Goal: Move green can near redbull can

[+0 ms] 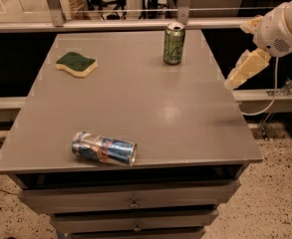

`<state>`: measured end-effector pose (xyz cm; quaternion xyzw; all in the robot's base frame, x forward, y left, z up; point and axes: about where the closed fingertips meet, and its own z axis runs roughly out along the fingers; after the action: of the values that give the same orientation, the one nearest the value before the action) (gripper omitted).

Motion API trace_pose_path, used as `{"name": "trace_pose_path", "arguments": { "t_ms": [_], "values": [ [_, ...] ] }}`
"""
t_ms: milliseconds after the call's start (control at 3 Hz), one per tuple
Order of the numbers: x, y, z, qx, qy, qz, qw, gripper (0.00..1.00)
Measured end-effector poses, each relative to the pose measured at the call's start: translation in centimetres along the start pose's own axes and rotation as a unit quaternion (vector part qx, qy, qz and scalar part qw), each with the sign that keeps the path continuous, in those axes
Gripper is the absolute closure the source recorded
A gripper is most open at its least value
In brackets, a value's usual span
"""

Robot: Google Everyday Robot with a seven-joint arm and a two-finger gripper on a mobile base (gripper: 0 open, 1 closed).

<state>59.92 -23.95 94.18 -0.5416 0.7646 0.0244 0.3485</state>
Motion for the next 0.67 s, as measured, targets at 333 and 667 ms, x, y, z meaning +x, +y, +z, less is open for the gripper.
{"name": "trace_pose_path", "arguments": {
  "t_ms": [333, 667],
  "values": [
    [-0.1, -0.4, 0.5, 0.008, -0.013, 0.012, 0.9998, 0.0],
    [-1.0, -4.0, 2.8, 0.042, -0.073, 0.055, 0.9949, 0.0]
  ]
}}
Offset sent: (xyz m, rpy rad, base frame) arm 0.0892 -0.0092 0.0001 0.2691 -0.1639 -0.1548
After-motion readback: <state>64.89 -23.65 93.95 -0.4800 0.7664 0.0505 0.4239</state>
